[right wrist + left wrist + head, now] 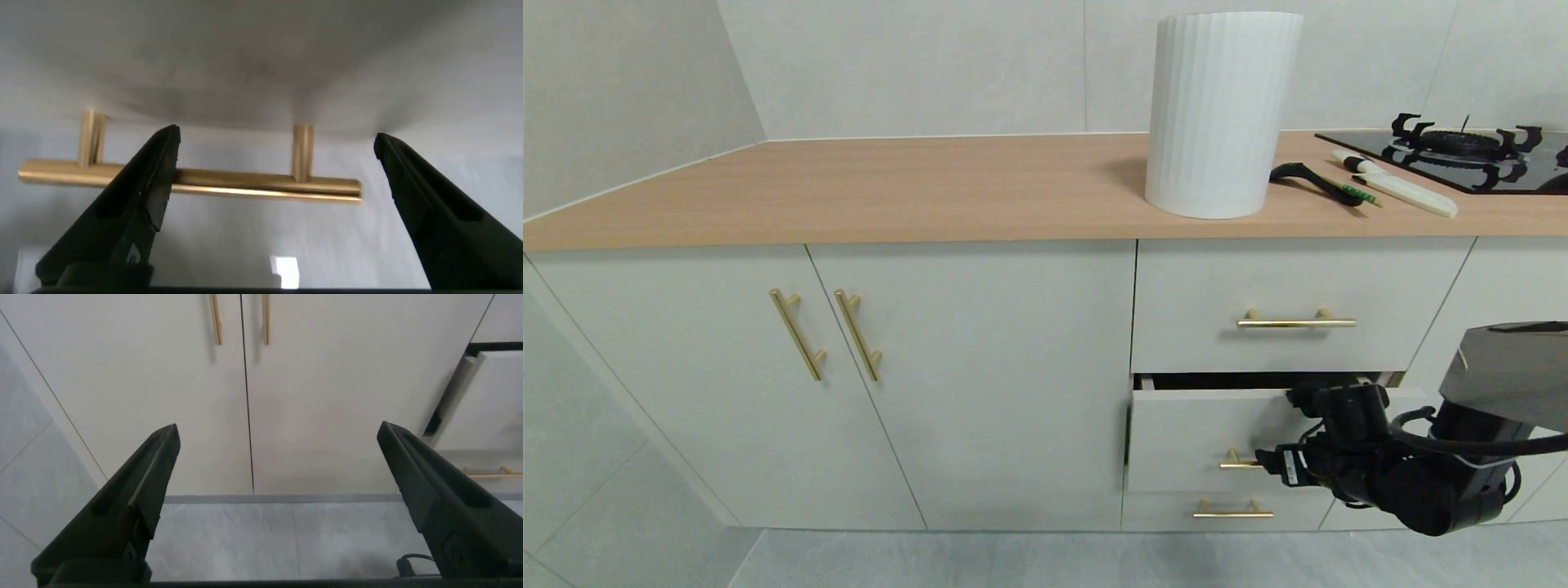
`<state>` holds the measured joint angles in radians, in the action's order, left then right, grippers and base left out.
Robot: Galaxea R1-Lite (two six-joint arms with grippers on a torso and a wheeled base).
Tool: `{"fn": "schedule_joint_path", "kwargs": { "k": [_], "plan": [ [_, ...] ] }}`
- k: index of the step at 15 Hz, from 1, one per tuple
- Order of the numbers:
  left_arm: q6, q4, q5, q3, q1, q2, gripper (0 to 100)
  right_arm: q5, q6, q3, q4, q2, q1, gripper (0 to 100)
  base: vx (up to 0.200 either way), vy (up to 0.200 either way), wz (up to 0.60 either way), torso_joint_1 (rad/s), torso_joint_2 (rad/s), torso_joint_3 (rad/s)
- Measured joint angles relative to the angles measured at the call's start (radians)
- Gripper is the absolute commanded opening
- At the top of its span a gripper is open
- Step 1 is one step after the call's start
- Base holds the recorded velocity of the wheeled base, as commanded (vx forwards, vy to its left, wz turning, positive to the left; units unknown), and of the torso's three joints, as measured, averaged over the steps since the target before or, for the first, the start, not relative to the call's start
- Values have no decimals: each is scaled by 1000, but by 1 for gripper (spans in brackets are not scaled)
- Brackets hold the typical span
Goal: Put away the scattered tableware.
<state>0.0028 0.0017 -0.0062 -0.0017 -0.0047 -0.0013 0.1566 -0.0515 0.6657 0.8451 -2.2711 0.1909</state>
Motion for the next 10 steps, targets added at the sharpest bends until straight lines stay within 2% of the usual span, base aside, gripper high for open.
{"fn": "schedule_joint_path", "kwargs": {
  "k": [2, 4, 7, 10],
  "plan": [
    [0, 0, 0, 0, 0, 0, 100, -6, 1, -4, -179, 103, 9, 100, 0, 0, 0, 0, 0, 0],
    [0, 0, 0, 0, 0, 0, 100, -10, 0, -4, -286, 216, 22, 100, 0, 0, 0, 0, 0, 0],
    [0, 0, 0, 0, 0, 0, 100, -12, -3, -4, -327, 372, 45, 100, 0, 0, 0, 0, 0, 0],
    [0, 0, 0, 0, 0, 0, 100, -10, -13, -1, -281, 445, 52, 100, 0, 0, 0, 0, 0, 0]
  ]
}}
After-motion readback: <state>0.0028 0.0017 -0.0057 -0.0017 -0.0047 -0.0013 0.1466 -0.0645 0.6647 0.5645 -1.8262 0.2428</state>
